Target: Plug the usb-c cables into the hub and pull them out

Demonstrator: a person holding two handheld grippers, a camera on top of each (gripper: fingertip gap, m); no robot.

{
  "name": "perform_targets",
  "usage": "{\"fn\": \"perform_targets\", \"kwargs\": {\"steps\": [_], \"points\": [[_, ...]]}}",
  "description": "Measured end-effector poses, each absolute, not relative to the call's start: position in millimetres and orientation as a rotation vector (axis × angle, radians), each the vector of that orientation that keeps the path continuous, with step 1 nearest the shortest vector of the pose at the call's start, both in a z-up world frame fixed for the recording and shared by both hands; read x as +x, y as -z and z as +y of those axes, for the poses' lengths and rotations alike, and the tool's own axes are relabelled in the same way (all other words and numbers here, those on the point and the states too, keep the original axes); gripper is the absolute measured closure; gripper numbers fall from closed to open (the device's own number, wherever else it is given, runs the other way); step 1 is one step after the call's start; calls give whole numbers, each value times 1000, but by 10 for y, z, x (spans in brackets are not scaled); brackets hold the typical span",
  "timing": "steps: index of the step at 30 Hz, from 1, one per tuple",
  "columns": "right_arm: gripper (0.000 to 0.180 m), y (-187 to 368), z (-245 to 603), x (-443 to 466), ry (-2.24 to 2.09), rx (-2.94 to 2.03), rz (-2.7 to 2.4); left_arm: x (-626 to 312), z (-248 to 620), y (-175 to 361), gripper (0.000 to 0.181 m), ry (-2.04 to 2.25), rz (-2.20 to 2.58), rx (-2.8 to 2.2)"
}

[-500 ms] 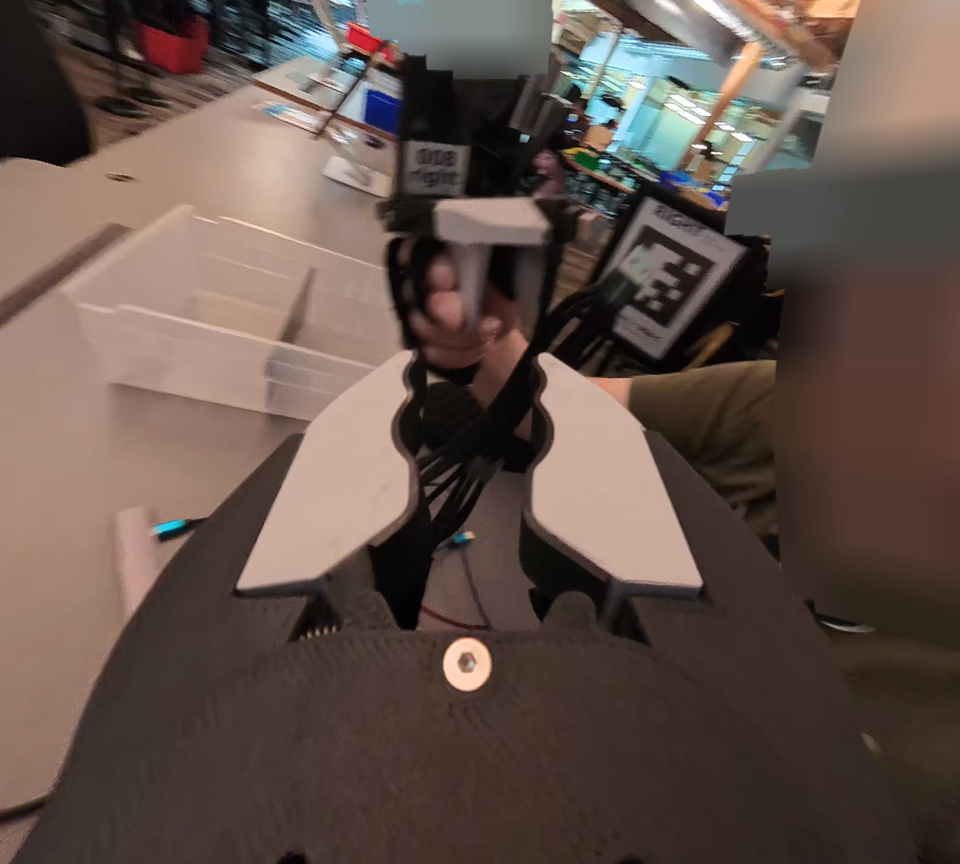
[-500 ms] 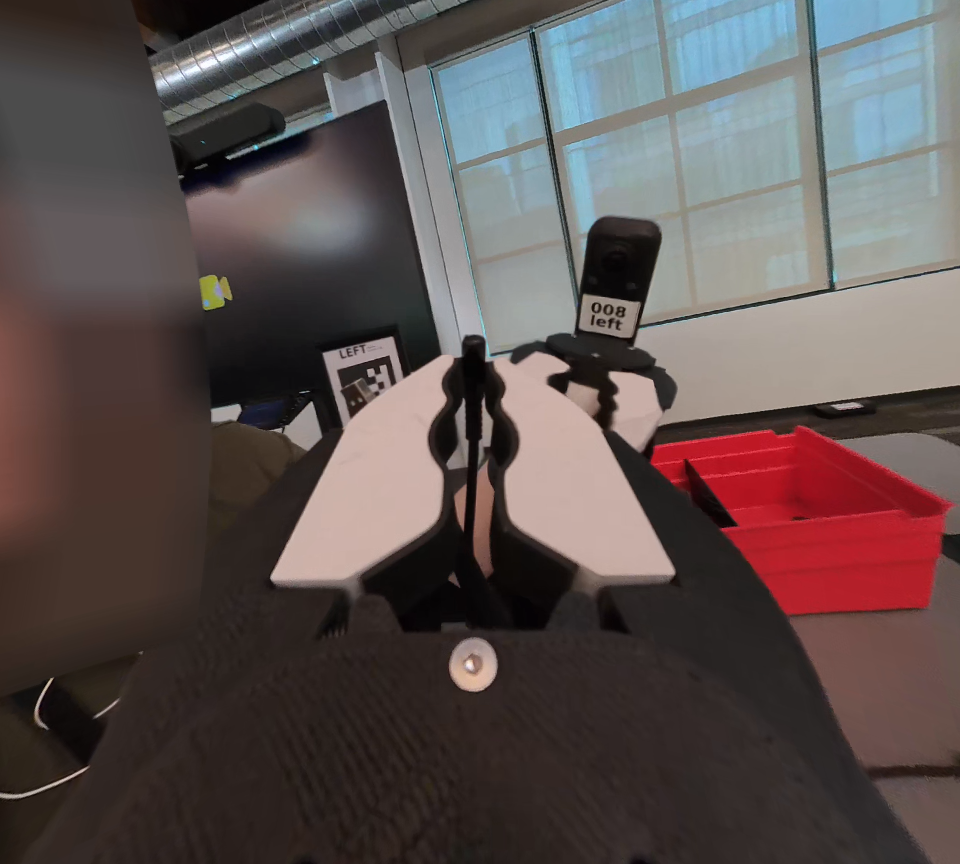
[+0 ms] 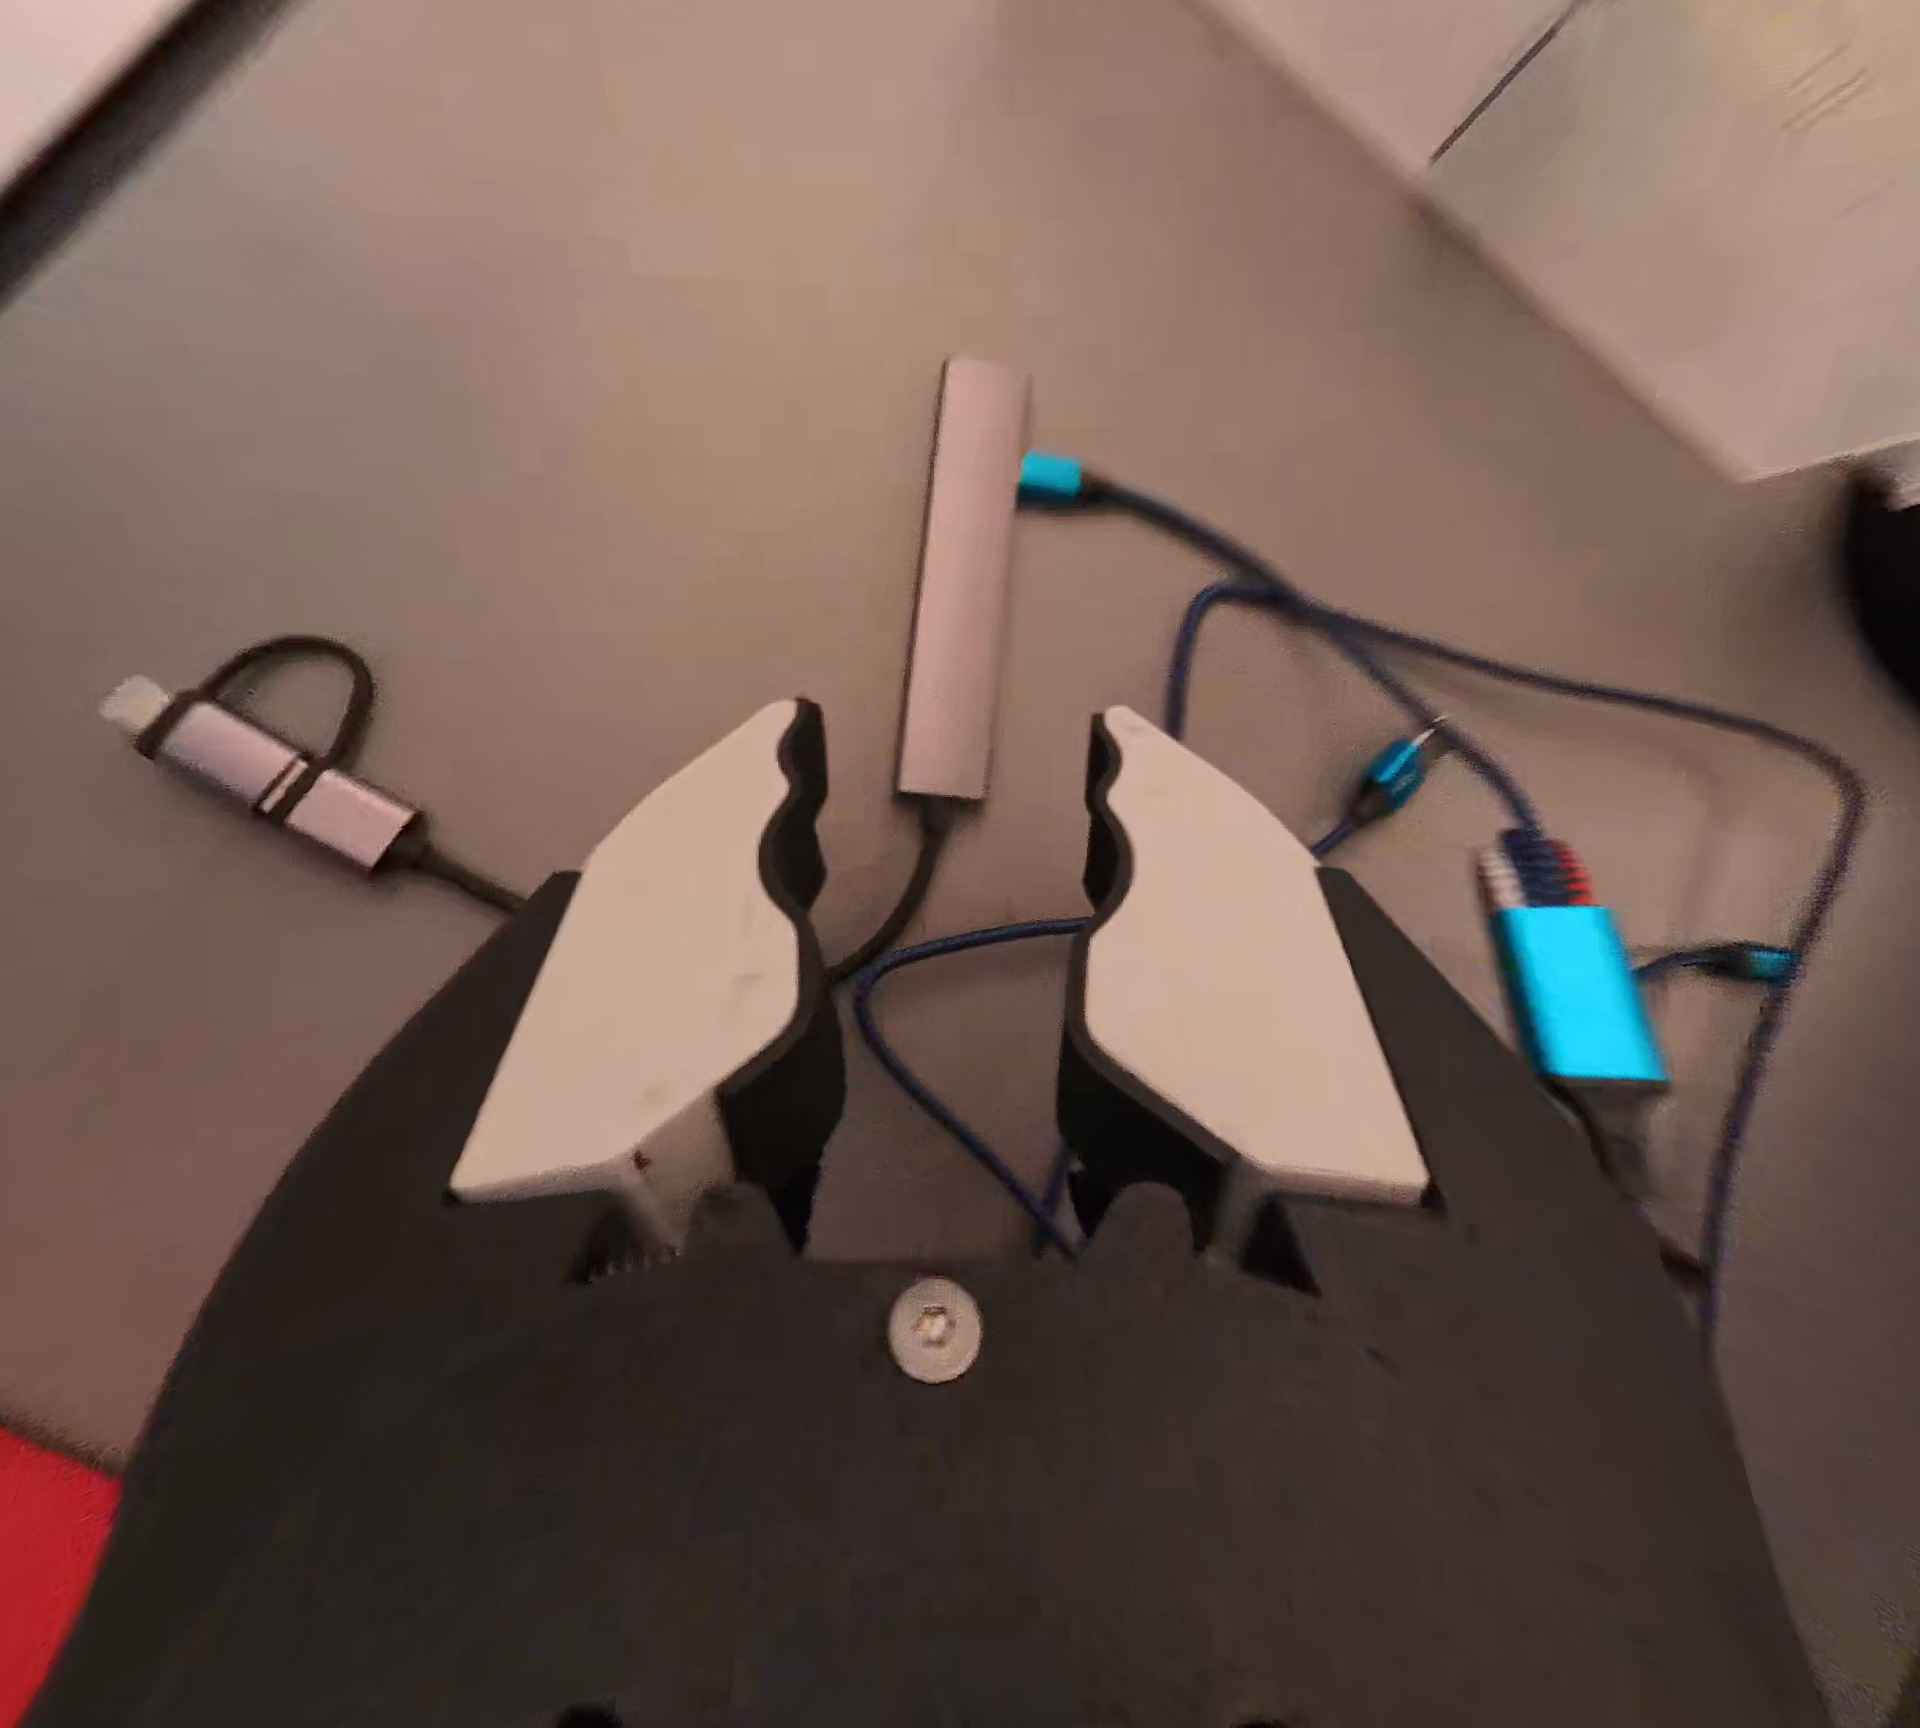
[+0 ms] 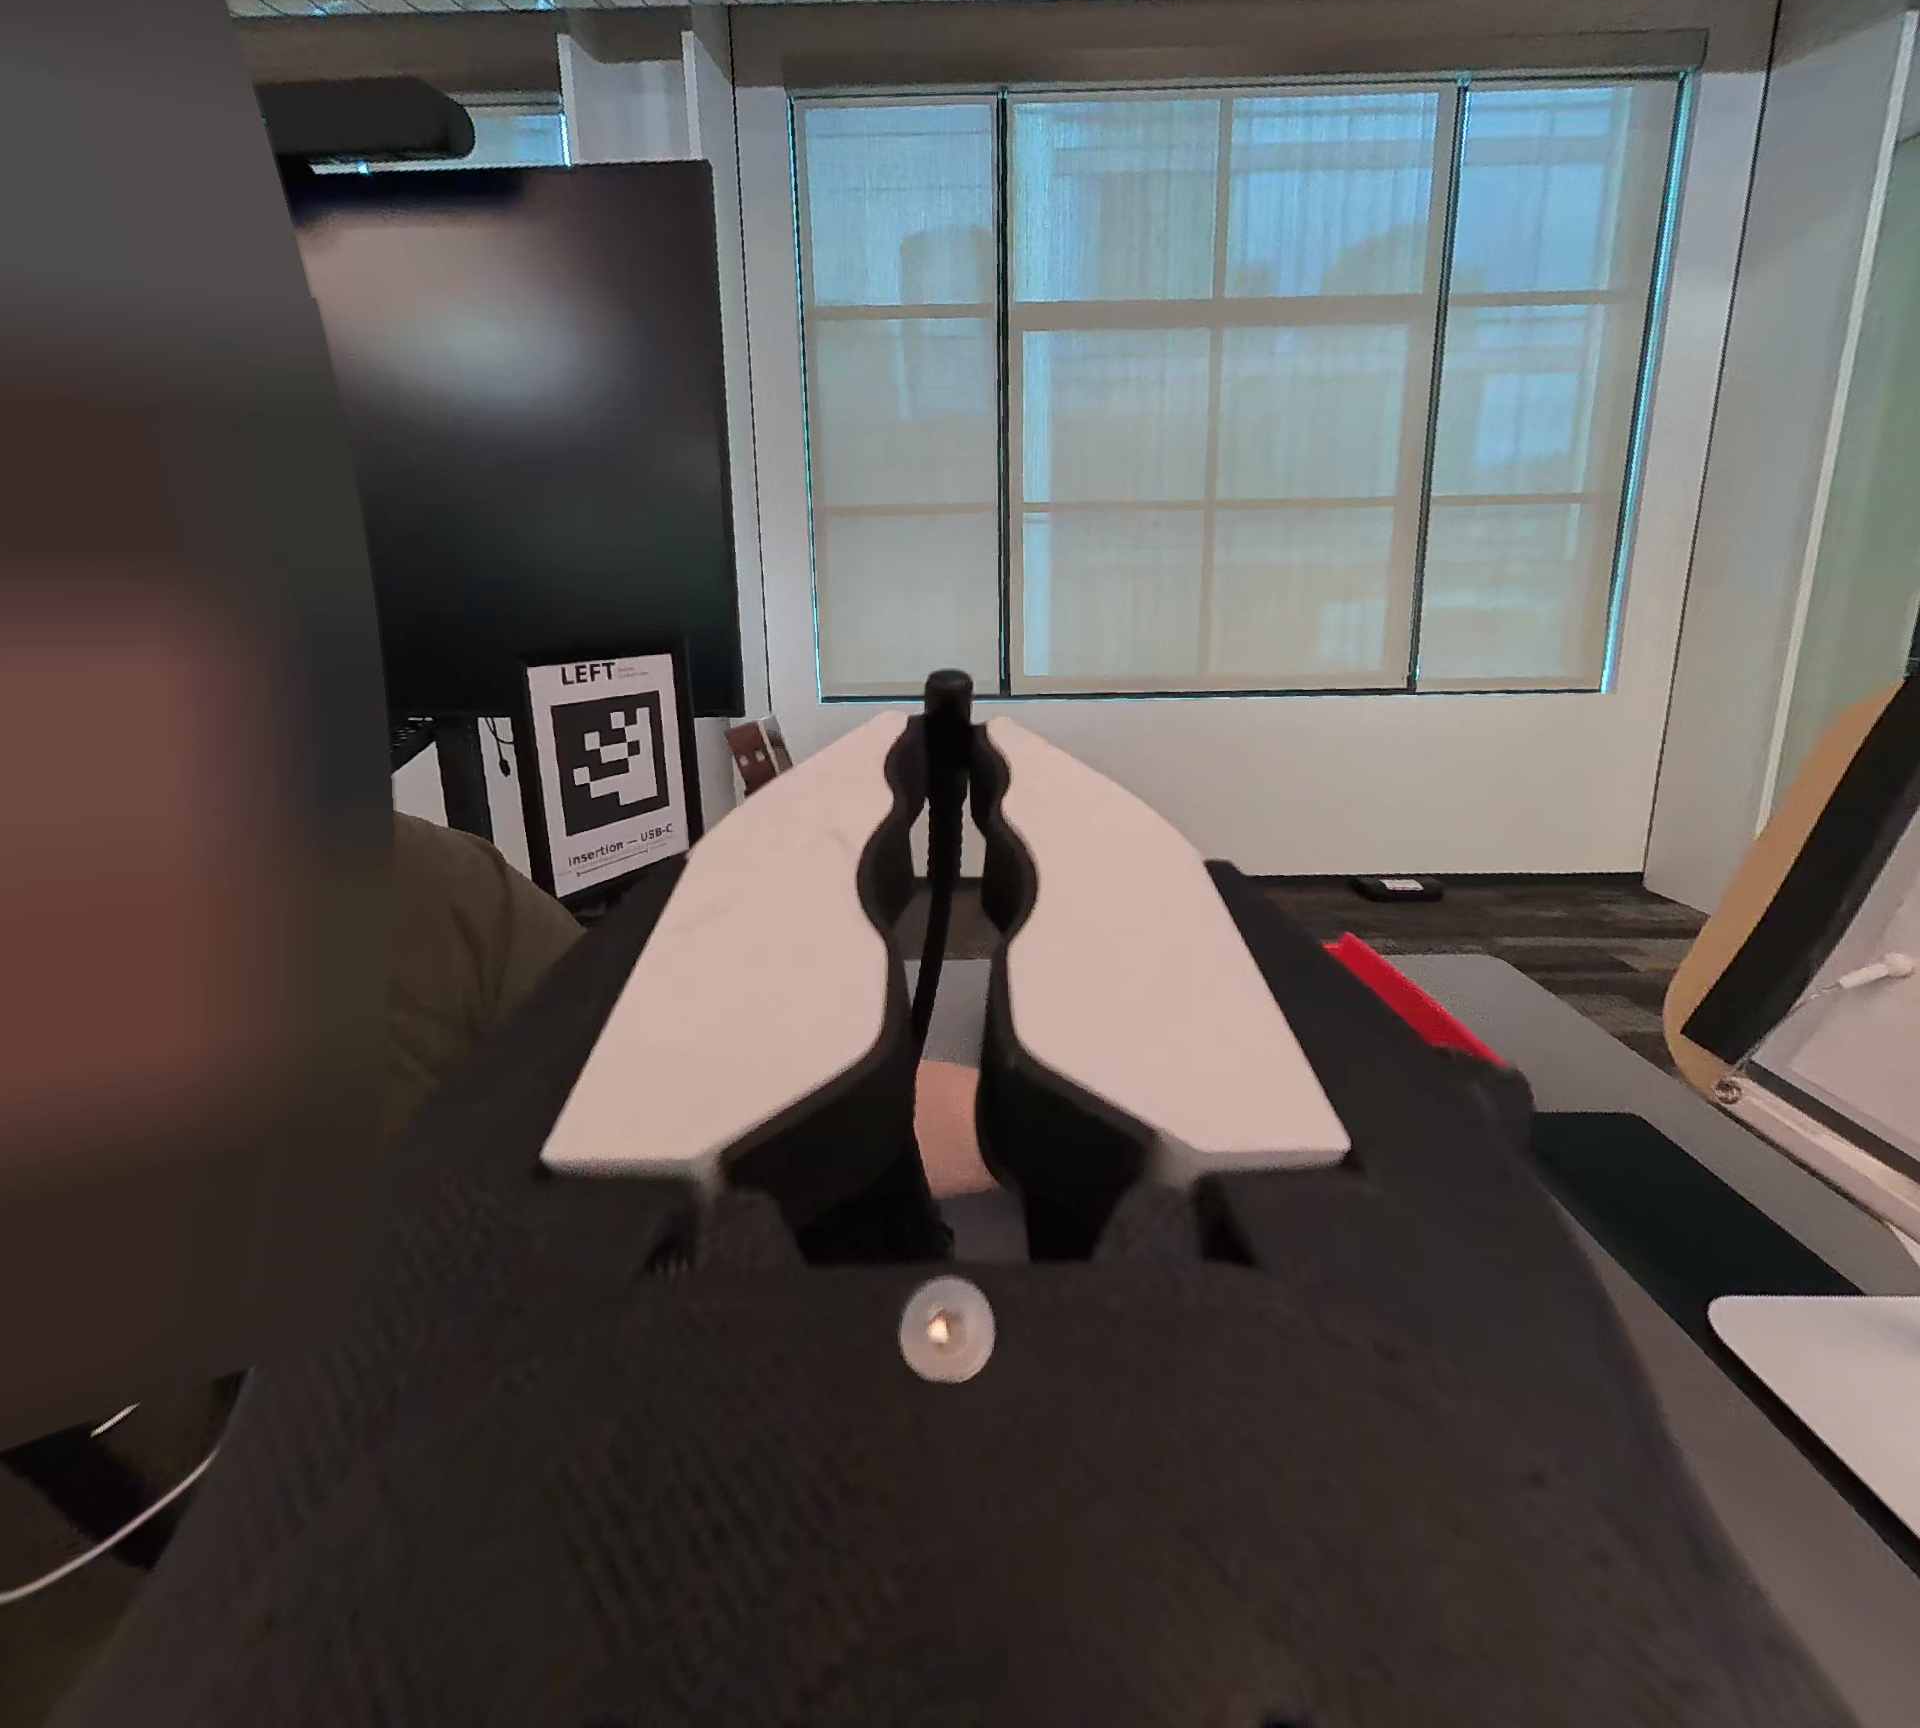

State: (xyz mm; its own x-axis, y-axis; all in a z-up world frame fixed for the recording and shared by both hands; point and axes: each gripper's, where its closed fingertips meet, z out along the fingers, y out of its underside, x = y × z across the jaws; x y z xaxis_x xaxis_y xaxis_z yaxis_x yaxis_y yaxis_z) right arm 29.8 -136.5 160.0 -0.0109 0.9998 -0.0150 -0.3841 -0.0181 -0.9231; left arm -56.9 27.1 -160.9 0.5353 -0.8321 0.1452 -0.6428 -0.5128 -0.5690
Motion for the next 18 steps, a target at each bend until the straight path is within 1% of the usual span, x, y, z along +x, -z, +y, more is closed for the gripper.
{"fn": "perform_targets", "kwargs": {"steps": [6, 9, 11, 12, 13, 18], "points": [[172, -1602, -1362, 291, -1379, -927, -923, -521, 307, 1960, 127, 400, 1355, -2396], [172, -1619, -1385, 298, -1373, -917, -927, -543, 336, 2050, 128, 258, 1462, -2367], [172, -1636, -1395, 309, -1363, -908, -925, -540, 306, 2056, 140, 267, 1487, -2395], [172, -1641, -1401, 315, -1357, -905, -927, -542, 294, 2056, 151, 267, 1496, -2414], [172, -1644, -1404, 320, -1352, -903, -929, -542, 290, 2057, 158, 260, 1509, -2424], [172, -1647, -1383, 348, -1350, -904, -922, -547, 301, 2059, 157, 208, 1522, -2447]]}}
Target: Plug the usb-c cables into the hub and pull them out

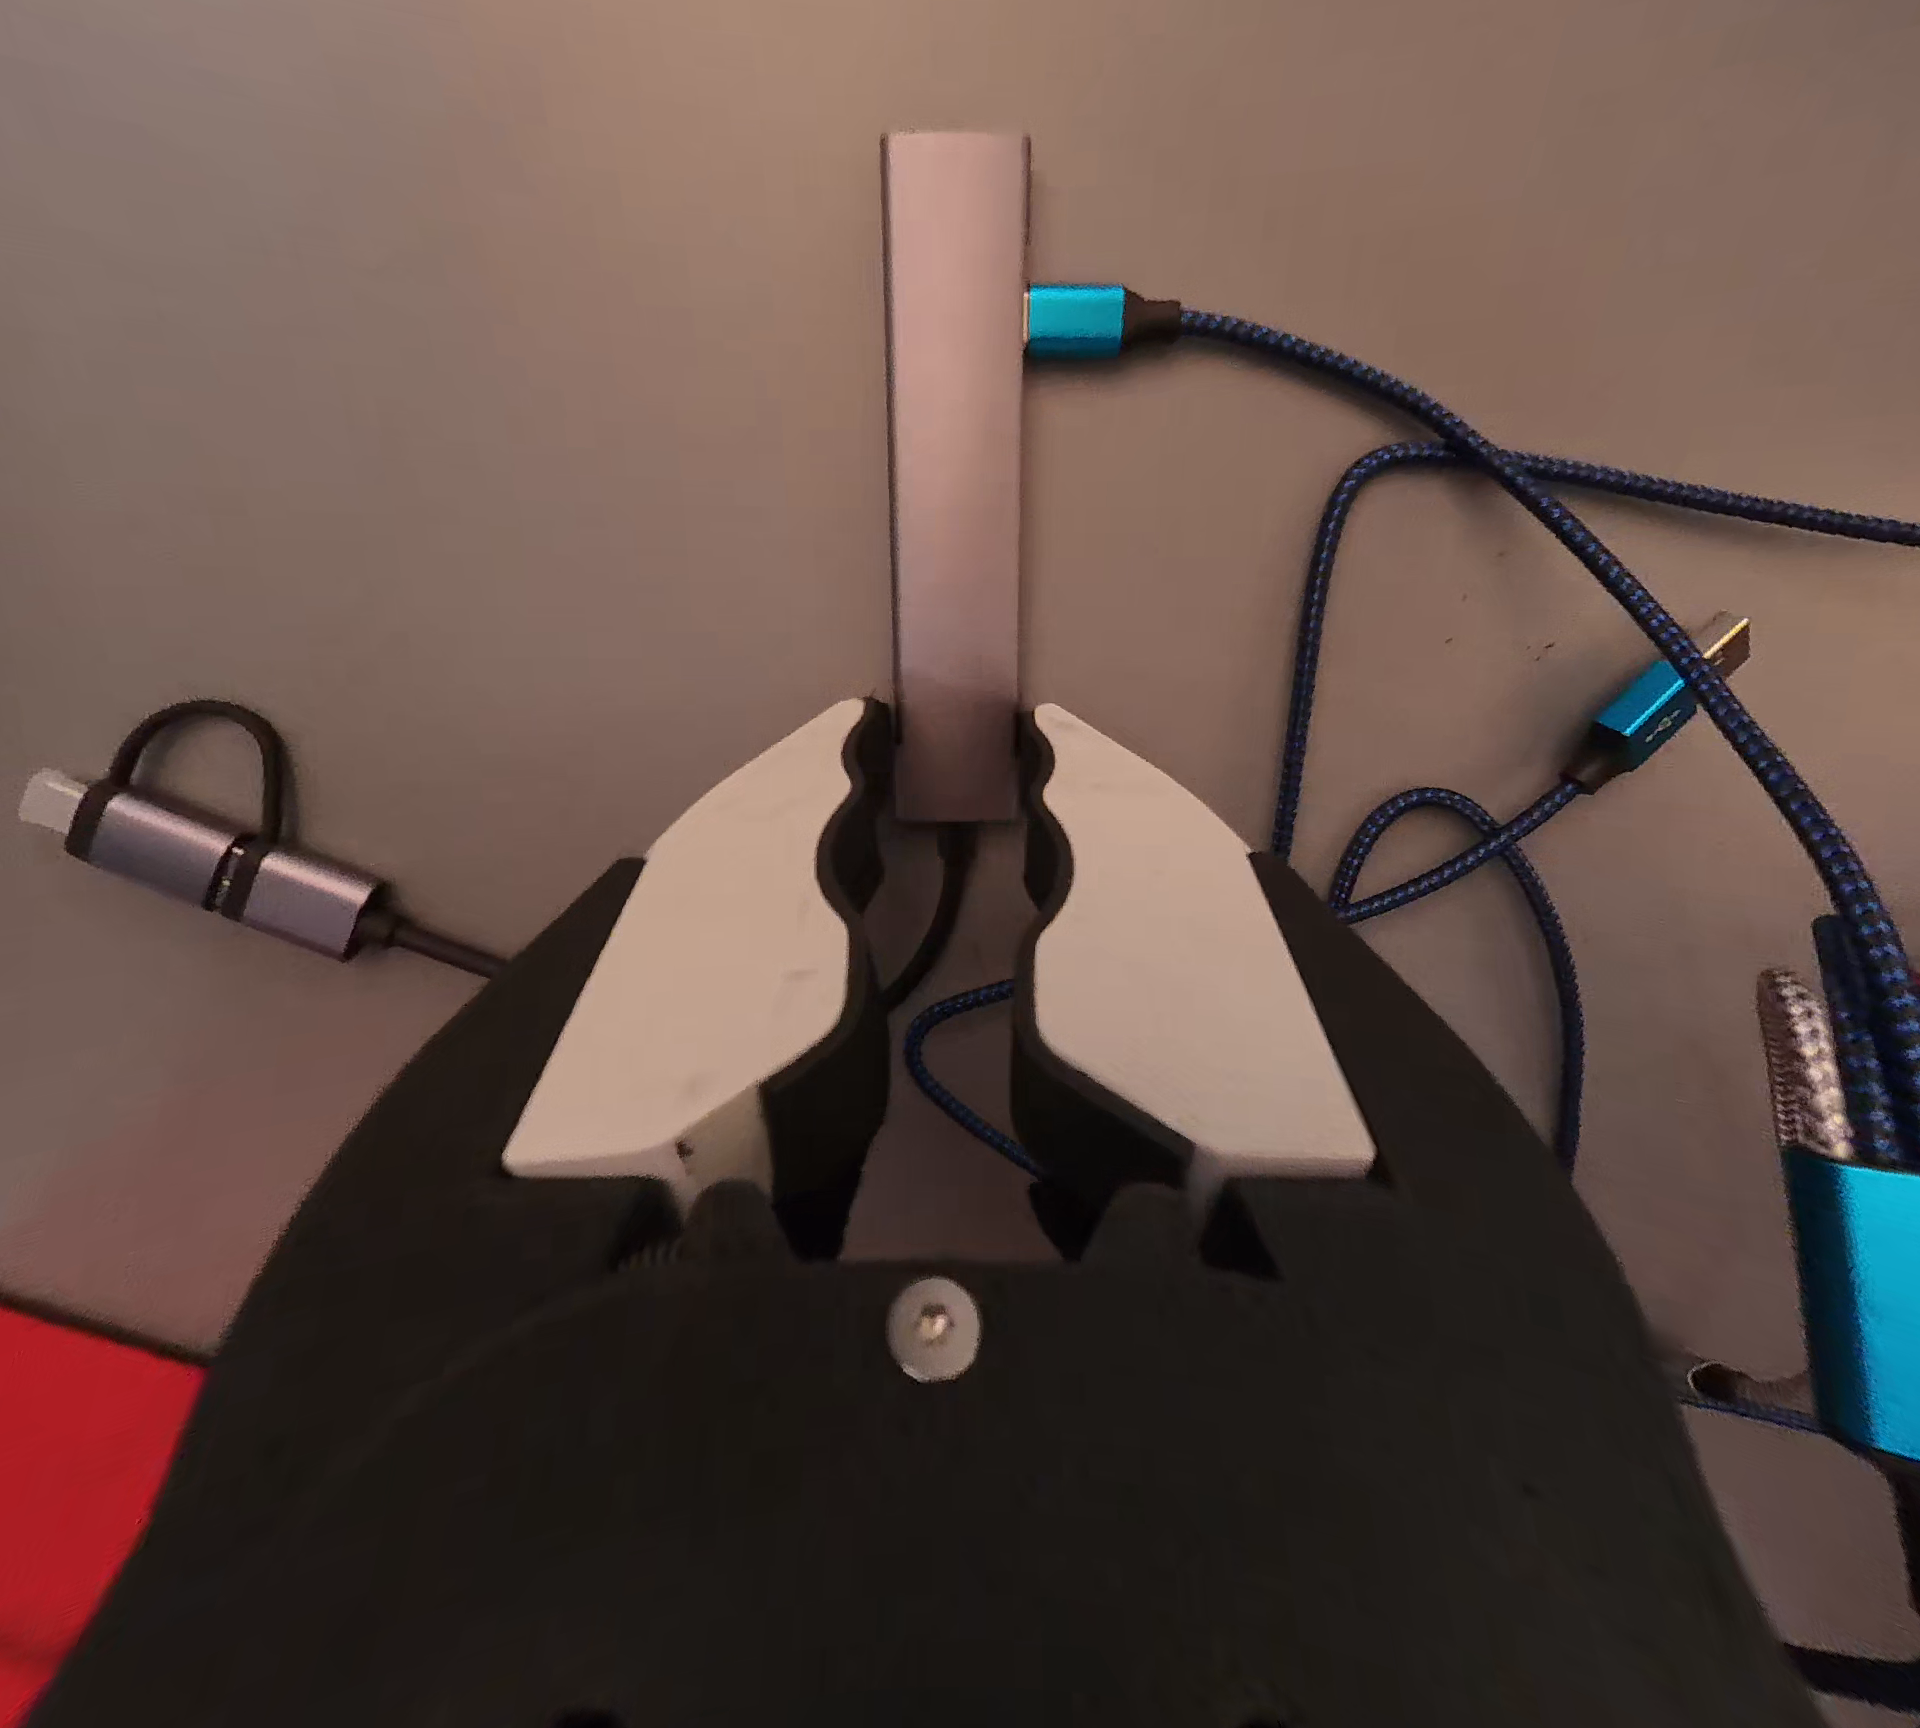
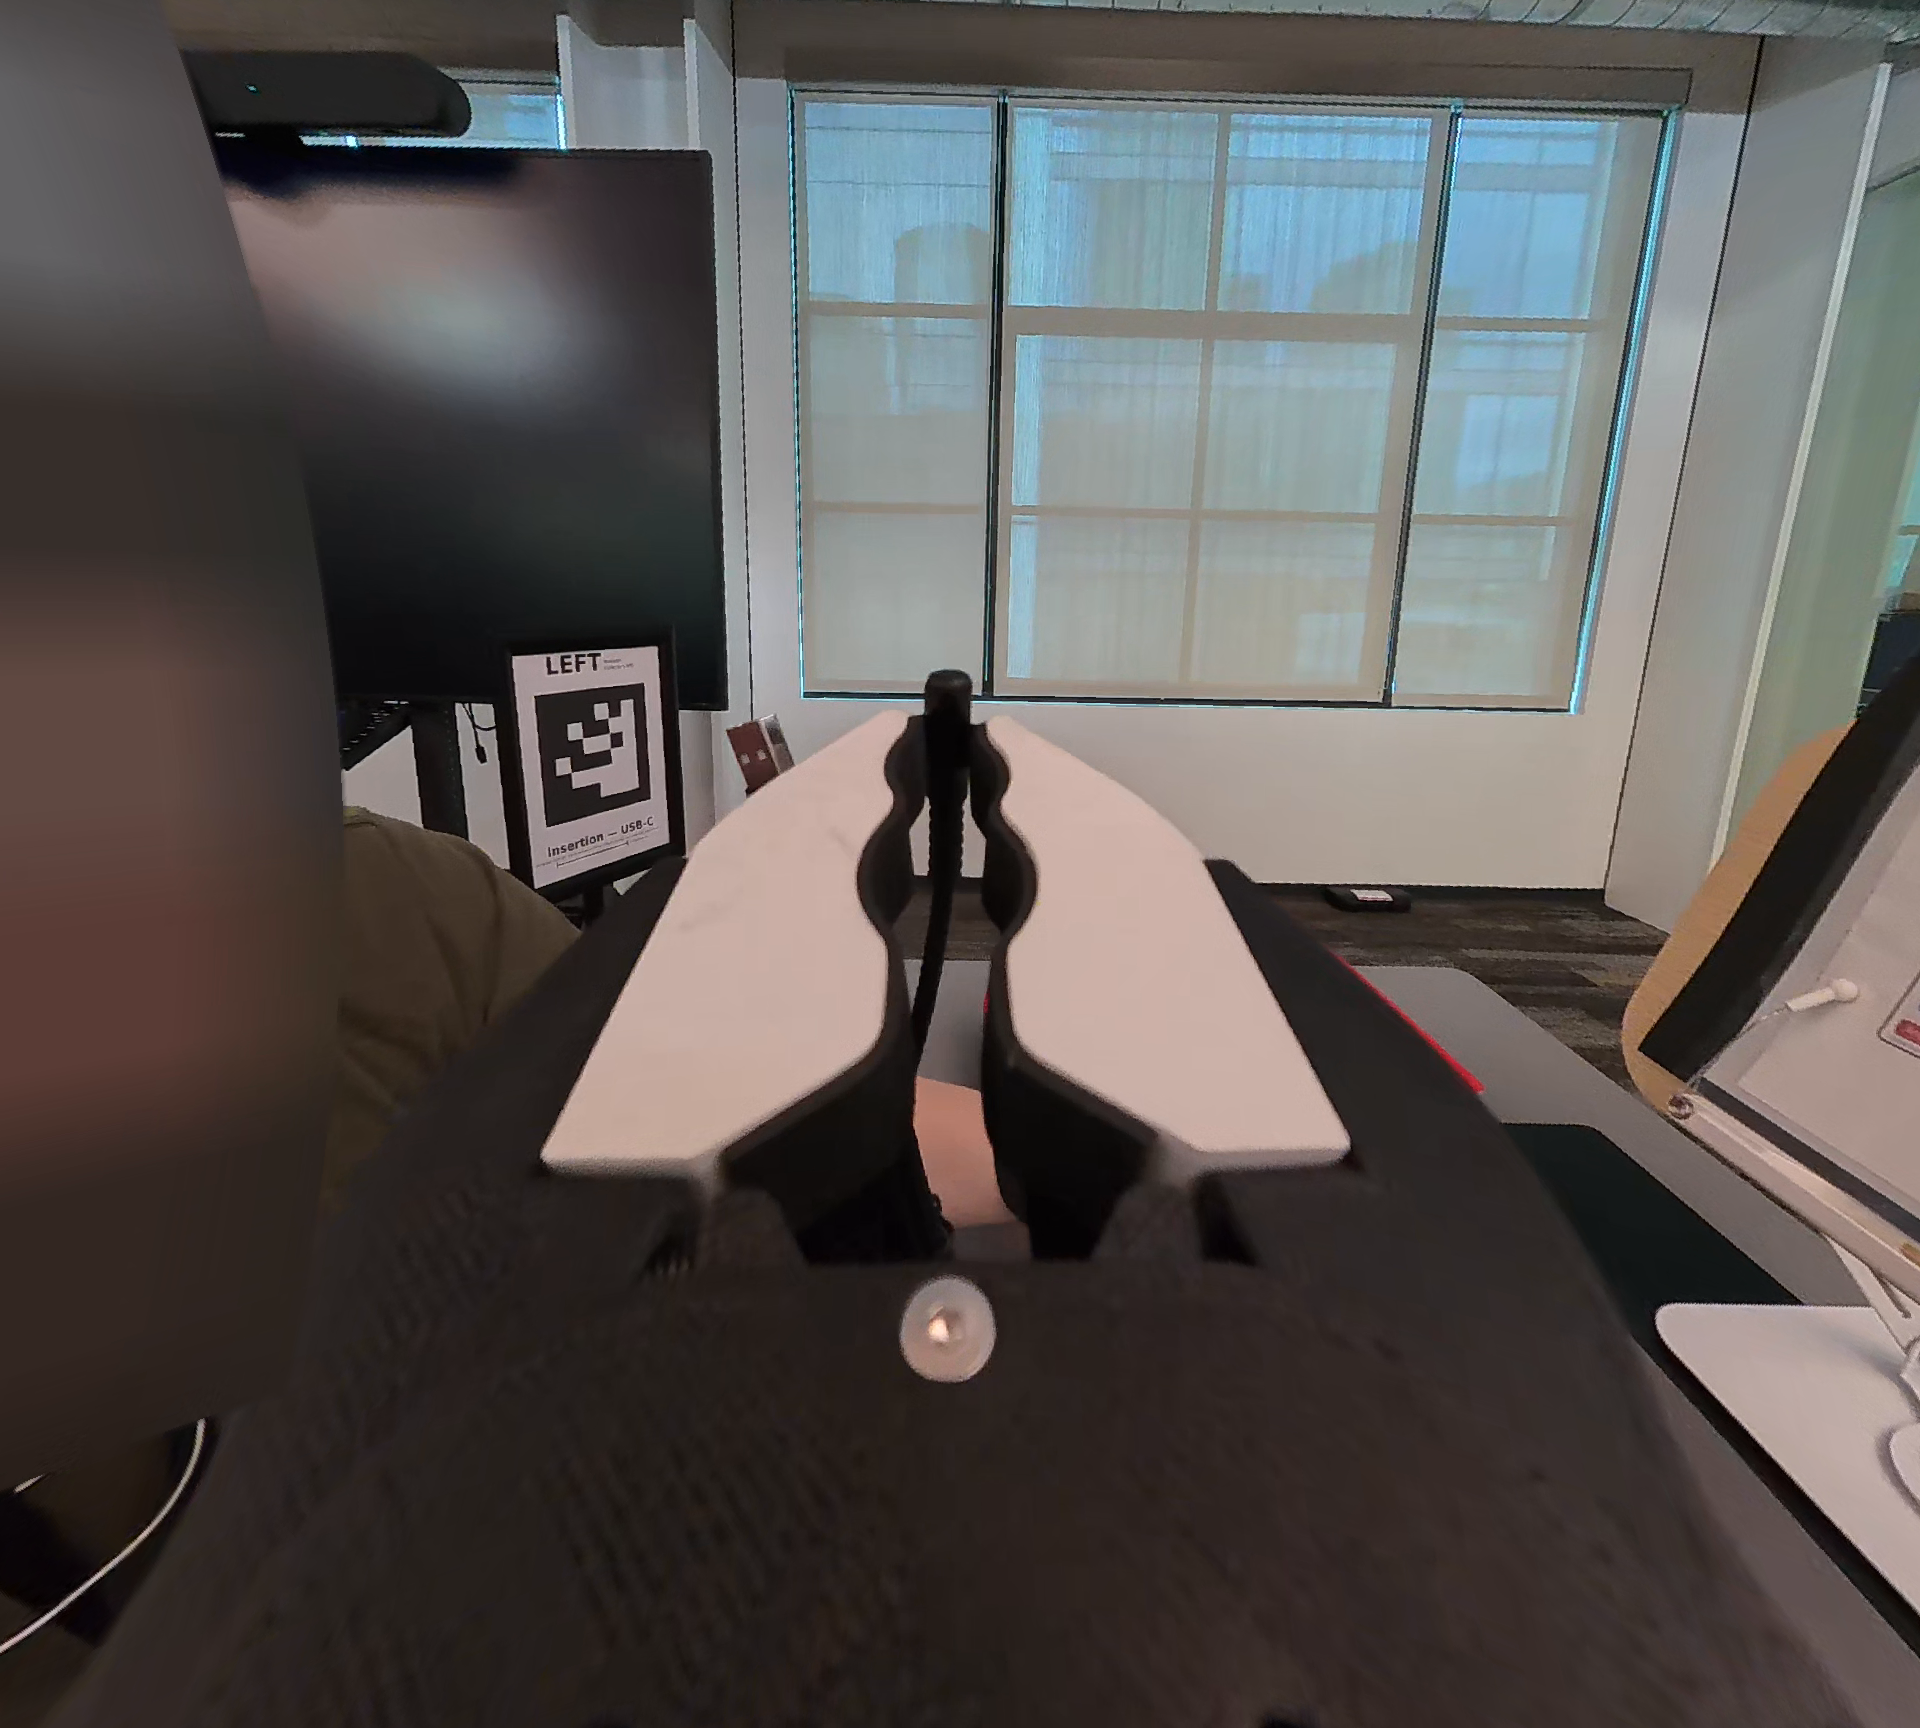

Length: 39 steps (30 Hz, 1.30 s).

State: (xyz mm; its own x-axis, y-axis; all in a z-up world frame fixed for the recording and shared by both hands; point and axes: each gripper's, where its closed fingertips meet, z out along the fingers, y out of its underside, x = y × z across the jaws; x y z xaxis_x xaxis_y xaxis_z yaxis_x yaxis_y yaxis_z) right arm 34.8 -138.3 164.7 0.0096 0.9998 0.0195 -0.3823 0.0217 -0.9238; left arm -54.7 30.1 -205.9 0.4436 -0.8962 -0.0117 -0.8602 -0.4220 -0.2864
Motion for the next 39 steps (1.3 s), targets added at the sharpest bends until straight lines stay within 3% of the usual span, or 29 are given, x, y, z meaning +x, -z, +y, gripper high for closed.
{"fn": "perform_targets", "kwargs": {"steps": [3, 5, 15, 24, 32, 39], "points": [[172, -1633, -1363, 343, -1345, -912, -923, -563, 332, 2059, 147, 204, 1505, -2436], [172, -1617, -1346, 332, -1340, -921, -926, -532, 293, 2063, 158, 257, 1548, -2414], [172, -1331, -1000, 192, -1310, -1092, -899, -559, 394, 1898, 158, 358, 1344, -2431], [172, -1151, -534, 322, -1229, -1223, -700, -694, 505, 892, 159, 292, 1140, -2112], [172, -1120, -209, 567, -1110, -1228, -442, -868, 273, -250, 158, 519, 907, -1762], [172, -792, -18, 266, -1140, -1314, -335, -693, -152, -639, 158, 718, 940, -1601]]}}
